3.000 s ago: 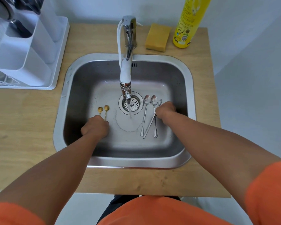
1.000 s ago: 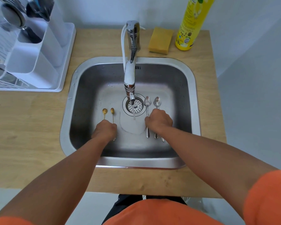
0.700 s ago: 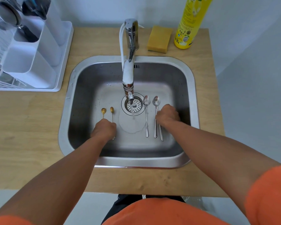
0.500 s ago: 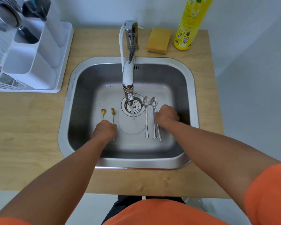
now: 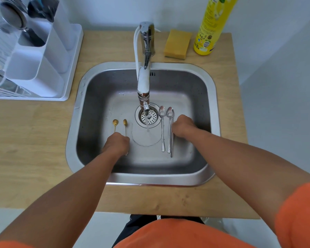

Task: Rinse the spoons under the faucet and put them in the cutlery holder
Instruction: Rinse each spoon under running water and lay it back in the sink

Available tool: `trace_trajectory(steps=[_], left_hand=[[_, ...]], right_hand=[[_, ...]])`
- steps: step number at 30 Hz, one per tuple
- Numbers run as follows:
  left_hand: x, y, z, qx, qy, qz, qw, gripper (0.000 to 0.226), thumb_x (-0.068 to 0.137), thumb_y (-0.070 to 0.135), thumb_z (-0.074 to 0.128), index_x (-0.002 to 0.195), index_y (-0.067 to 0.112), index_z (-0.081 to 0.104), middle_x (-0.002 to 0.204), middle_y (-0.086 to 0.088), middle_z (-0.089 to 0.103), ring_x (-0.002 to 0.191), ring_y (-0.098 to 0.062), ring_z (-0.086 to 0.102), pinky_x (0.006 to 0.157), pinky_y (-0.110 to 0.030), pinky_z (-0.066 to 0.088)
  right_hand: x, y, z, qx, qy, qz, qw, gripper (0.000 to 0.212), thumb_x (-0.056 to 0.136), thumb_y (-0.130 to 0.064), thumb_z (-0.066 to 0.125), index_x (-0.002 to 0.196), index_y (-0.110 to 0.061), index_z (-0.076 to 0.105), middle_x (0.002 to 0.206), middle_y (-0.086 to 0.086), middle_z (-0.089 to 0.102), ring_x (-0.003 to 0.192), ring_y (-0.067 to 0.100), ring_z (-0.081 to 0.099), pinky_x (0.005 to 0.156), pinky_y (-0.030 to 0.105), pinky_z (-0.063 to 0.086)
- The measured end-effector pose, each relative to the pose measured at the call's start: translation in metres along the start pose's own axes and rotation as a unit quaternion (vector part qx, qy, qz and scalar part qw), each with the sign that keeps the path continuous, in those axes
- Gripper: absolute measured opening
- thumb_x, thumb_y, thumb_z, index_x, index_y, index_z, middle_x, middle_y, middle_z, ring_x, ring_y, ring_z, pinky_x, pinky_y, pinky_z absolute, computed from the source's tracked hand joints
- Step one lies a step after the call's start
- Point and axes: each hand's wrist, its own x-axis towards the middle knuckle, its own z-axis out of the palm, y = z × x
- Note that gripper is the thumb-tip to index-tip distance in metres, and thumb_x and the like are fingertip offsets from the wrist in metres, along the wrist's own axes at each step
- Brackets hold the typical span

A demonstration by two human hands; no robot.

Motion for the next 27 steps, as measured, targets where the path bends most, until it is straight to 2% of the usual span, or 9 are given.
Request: trace_trajectory(steps=[4,10,13,16,20,22,24,26,27], left_hand=[[0.002,0.0,0.0,0.01,0.0,0.004,1.0,0.027,0.102,0.02,0.048,0.082,0.007,0.06,0.082,-0.011,0.062,0.069,-0.024,0.057,0.055,-0.031,0.04],[0.002,0.0,-0.001,-0.012,0.006,0.002,1.0,0.028,0.102,0.021,0.048,0.081,0.008,0.061,0.081,-0.012,0.063,0.069,-0.025,0.058,0.057,-0.032,0.041],[0.001,-0.001,-0.003,-0.014,0.003,0.016,1.0,0.029,0.1,0.022,0.046,0.083,0.008,0.064,0.082,-0.012,0.065,0.071,-0.027,0.06,0.059,-0.032,0.042],[0.002,0.0,-0.003,-0.031,-0.008,0.037,0.999,0.033,0.102,0.024,0.045,0.086,0.006,0.067,0.08,-0.011,0.064,0.072,-0.027,0.061,0.063,-0.033,0.045],[0.002,0.004,-0.001,-0.068,-0.021,0.057,0.996,0.037,0.107,0.026,0.045,0.082,0.006,0.063,0.078,-0.01,0.06,0.068,-0.024,0.056,0.06,-0.031,0.043],[-0.001,0.007,-0.001,-0.079,-0.028,0.07,0.994,0.038,0.107,0.025,0.045,0.077,0.008,0.059,0.074,-0.009,0.057,0.067,-0.025,0.054,0.062,-0.031,0.042],[-0.004,0.01,0.001,-0.077,-0.033,0.086,0.993,0.041,0.106,0.022,0.046,0.067,0.012,0.053,0.067,-0.007,0.051,0.065,-0.026,0.049,0.063,-0.032,0.039],[-0.009,0.014,0.003,-0.081,-0.036,0.097,0.991,0.043,0.104,0.019,0.046,0.061,0.015,0.046,0.062,-0.005,0.045,0.063,-0.026,0.044,0.061,-0.033,0.035],[-0.012,0.016,0.004,-0.086,-0.037,0.102,0.99,0.042,0.102,0.018,0.046,0.061,0.015,0.044,0.061,-0.005,0.044,0.062,-0.026,0.043,0.061,-0.033,0.035]], right_hand=[[0.005,0.006,-0.007,0.005,0.013,0.003,1.0,0.014,0.089,-0.015,0.051,0.075,-0.016,0.049,0.085,0.003,0.055,0.074,0.025,0.059,0.065,0.028,0.046],[0.011,-0.002,-0.009,-0.001,0.04,-0.001,0.999,0.019,0.095,-0.014,0.055,0.078,-0.014,0.046,0.107,0.011,0.062,0.093,0.031,0.062,0.071,0.029,0.043],[0.012,-0.004,-0.006,-0.022,0.055,-0.003,0.998,0.028,0.095,-0.012,0.058,0.072,-0.016,0.042,0.116,0.013,0.068,0.097,0.032,0.065,0.069,0.027,0.042],[0.013,0.0,-0.002,-0.034,0.068,-0.004,0.997,0.028,0.093,-0.011,0.06,0.071,-0.014,0.044,0.113,0.013,0.069,0.085,0.028,0.059,0.066,0.028,0.042],[0.008,0.0,0.0,-0.002,0.082,0.002,0.997,0.024,0.095,-0.015,0.059,0.074,-0.014,0.048,0.113,0.014,0.069,0.088,0.029,0.061,0.066,0.028,0.042],[0.0,-0.006,-0.002,0.036,0.089,0.004,0.995,0.016,0.097,-0.022,0.057,0.084,-0.012,0.056,0.114,0.013,0.068,0.092,0.032,0.063,0.068,0.029,0.042],[-0.009,-0.017,-0.003,0.074,0.097,-0.011,0.992,0.028,0.099,-0.035,0.05,0.1,-0.011,0.066,0.112,0.013,0.069,0.098,0.035,0.065,0.072,0.031,0.046],[-0.02,-0.032,0.0,0.109,0.055,-0.065,0.99,0.033,0.098,-0.033,0.049,0.093,-0.01,0.071,0.099,0.011,0.072,0.093,0.033,0.066,0.073,0.031,0.052],[-0.025,-0.039,0.003,0.128,0.022,-0.09,0.987,0.031,0.097,-0.029,0.052,0.083,-0.009,0.071,0.088,0.009,0.071,0.085,0.029,0.065,0.067,0.029,0.05]])
